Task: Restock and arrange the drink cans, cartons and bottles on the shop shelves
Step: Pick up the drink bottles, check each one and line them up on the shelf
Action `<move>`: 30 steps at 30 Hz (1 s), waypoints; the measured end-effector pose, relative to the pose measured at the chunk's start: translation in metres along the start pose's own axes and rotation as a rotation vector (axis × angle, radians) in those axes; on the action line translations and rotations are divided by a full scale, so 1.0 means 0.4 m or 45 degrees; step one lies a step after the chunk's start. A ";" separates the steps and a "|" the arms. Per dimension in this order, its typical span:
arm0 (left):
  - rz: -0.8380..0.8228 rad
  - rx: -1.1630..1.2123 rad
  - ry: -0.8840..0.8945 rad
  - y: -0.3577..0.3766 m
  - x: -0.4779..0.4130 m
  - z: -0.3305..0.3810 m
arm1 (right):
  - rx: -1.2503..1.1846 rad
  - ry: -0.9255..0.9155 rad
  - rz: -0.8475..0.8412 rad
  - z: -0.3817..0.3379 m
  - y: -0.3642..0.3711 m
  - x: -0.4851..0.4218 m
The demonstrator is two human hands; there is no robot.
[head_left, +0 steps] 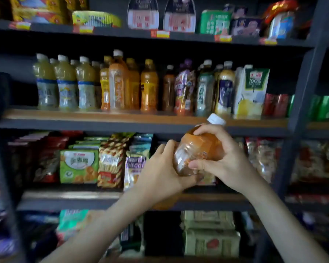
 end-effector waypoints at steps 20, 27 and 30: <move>-0.286 0.468 -0.885 0.140 0.533 -0.322 | -0.703 0.715 -0.034 0.203 0.438 0.370; -0.186 -0.039 -0.823 0.097 0.560 -0.352 | -1.022 0.821 0.039 0.218 0.508 0.383; -0.054 -0.350 -0.725 0.067 0.571 -0.338 | -1.162 0.922 0.062 0.218 0.551 0.393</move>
Point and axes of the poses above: each hand's wrist, its own x-axis away from the middle knuckle, its own y-axis out of the palm, z = x × y, the point moved 7 cm from there along -x, towards the middle knuckle, and after that the axes turned 2 degrees about -z, right-handed, at the moved point
